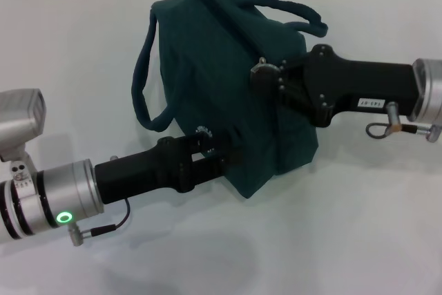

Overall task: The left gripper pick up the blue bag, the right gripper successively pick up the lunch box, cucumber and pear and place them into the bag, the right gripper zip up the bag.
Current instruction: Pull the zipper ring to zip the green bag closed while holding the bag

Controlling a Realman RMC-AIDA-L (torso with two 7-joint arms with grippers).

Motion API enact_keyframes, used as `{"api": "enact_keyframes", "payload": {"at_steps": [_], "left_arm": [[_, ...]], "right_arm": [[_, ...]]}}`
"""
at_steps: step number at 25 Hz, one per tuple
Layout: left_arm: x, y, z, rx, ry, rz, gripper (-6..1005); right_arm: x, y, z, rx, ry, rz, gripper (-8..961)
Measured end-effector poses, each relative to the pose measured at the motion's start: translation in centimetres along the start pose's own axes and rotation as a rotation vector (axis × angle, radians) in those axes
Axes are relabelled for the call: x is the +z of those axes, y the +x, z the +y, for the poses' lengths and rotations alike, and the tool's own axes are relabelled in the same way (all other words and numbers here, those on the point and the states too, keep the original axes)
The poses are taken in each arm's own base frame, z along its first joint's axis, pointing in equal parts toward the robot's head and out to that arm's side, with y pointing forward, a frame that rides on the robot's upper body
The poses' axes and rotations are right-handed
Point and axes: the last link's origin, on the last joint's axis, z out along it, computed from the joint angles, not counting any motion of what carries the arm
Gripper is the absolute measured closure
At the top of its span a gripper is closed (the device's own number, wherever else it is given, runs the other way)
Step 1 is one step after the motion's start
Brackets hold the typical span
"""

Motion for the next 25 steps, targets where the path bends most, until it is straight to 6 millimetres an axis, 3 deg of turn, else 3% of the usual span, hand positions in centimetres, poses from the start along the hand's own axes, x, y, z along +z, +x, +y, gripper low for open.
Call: {"api": "enact_keyframes", "payload": {"at_steps": [7,16,25], "left_arm": [[0.0,0.5,0.1,0.001,-0.014,0.023,458],[0.0,0.7,0.0,0.012,-0.001,0.043,458],[0.1,1.2,-0.4,0.016,0.018,0.072,458]], "right_arm": [[0.2,0.7,-0.1,-0.009,0.034,-0.002,950],[0.3,-1.0,-0.2,-0.049,0.049,-0.128,950],[0.8,1.2,-0.1,-0.021,0.068,-0.028,950]]}}
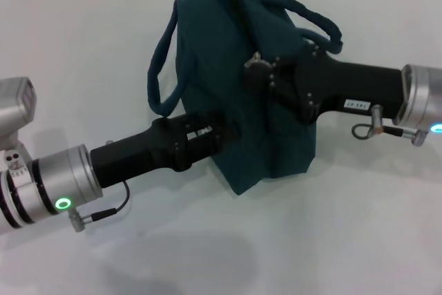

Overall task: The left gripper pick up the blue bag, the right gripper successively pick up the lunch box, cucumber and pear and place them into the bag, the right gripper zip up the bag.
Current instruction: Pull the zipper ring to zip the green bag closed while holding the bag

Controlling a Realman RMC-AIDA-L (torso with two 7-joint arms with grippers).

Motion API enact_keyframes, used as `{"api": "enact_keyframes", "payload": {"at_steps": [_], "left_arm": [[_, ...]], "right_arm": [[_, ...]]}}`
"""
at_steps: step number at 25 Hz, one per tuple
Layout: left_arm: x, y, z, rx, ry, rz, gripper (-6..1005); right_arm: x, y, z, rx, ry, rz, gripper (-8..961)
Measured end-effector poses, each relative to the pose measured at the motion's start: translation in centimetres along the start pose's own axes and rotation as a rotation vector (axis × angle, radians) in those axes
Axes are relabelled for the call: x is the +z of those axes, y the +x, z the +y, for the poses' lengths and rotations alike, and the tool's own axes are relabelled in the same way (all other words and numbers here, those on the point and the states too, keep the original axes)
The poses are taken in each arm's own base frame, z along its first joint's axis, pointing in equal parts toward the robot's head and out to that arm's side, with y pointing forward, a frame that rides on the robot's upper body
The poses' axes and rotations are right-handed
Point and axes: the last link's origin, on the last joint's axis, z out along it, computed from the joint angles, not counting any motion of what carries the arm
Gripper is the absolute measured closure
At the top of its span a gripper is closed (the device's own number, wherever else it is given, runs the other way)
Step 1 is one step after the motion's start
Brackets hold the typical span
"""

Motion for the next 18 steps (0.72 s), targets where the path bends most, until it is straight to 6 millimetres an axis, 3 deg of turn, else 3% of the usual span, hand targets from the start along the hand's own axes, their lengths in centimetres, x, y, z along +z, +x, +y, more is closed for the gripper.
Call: {"api": "enact_keyframes", "payload": {"at_steps": [9,18], "left_arm": [[-0.4,0.0,0.2,-0.019,-0.010,0.001,457],[-1.2,-0.4,1.0,-0.046,-0.047,-0.001,457]], "right_arm": [[0.1,0.3,-0.4,-0.004,0.033,0.011,950],[0.6,-0.9,-0.7,-0.050,0.049,-0.063,950]]}}
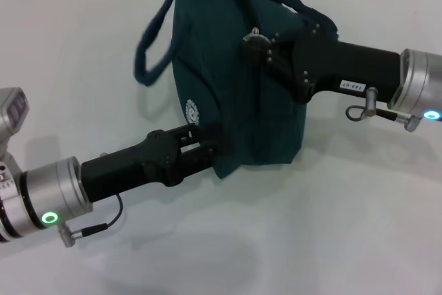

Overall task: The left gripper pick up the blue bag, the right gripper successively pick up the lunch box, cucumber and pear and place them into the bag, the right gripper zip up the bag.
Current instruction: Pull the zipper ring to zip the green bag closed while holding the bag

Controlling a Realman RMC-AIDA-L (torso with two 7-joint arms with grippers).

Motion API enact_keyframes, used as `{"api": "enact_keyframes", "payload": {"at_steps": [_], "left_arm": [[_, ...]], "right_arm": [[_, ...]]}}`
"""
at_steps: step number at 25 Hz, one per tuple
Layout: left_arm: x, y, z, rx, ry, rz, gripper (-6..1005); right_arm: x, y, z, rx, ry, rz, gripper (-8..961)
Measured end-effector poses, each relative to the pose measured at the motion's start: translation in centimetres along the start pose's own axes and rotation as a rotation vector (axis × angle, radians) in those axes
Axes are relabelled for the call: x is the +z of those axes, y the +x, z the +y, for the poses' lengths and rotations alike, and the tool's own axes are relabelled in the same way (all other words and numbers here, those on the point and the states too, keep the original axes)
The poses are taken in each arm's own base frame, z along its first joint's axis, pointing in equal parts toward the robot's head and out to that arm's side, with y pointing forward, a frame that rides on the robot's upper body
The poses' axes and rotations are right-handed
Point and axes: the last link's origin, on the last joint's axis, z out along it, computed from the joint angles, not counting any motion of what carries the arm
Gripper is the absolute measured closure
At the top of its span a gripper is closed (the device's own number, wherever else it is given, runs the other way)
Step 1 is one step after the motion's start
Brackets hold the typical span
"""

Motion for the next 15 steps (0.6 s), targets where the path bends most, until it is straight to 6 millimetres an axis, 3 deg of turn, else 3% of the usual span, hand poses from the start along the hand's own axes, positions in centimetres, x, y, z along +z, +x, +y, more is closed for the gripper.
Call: {"api": "enact_keyframes", "payload": {"at_steps": [15], "left_arm": [[1.2,-0.8,-1.2,-0.004,0.098,0.023,457]], "right_arm": [[0.5,0.7,0.9,0.014,-0.030,0.015,949]]}}
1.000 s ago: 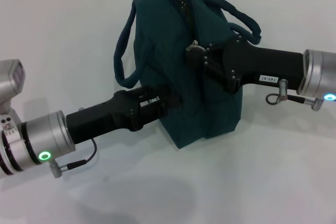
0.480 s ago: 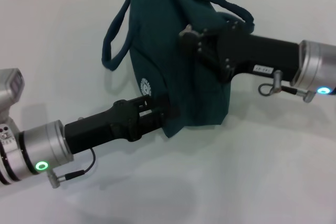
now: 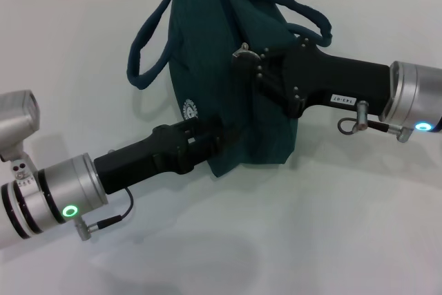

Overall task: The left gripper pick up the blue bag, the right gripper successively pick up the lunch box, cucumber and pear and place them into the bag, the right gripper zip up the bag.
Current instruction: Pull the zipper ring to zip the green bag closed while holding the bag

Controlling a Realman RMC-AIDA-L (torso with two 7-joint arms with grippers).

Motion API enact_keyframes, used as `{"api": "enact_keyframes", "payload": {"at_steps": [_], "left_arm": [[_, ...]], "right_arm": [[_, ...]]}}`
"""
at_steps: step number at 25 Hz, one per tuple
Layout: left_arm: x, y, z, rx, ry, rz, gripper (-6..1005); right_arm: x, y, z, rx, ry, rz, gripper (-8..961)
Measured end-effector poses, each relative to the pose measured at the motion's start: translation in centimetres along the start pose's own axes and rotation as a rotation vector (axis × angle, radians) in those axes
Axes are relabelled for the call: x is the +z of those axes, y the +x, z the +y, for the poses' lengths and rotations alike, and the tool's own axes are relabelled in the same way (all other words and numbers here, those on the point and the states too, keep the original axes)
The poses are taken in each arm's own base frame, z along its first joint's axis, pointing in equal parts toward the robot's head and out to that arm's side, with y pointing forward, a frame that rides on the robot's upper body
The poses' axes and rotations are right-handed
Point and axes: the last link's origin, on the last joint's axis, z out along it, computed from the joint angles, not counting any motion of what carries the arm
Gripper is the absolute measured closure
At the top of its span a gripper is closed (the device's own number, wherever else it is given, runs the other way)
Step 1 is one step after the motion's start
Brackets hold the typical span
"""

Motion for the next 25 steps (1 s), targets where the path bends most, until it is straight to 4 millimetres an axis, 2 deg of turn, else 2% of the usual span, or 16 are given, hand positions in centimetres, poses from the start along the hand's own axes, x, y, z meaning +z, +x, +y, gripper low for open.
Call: {"api": "enact_keyframes", "payload": {"at_steps": [13,25], "left_arm": [[-1.1,0.6,-0.9,-0.006,0.071,0.053,456],[-0.5,1.6,-2.1,0.046,0.119,0.023,455]], "right_arm": [[-0.2,0.0,-0.1,0.002,0.014,-0.011,949],[0.0,-0.5,-0.6,-0.012,0.034,-0.030,949]]}}
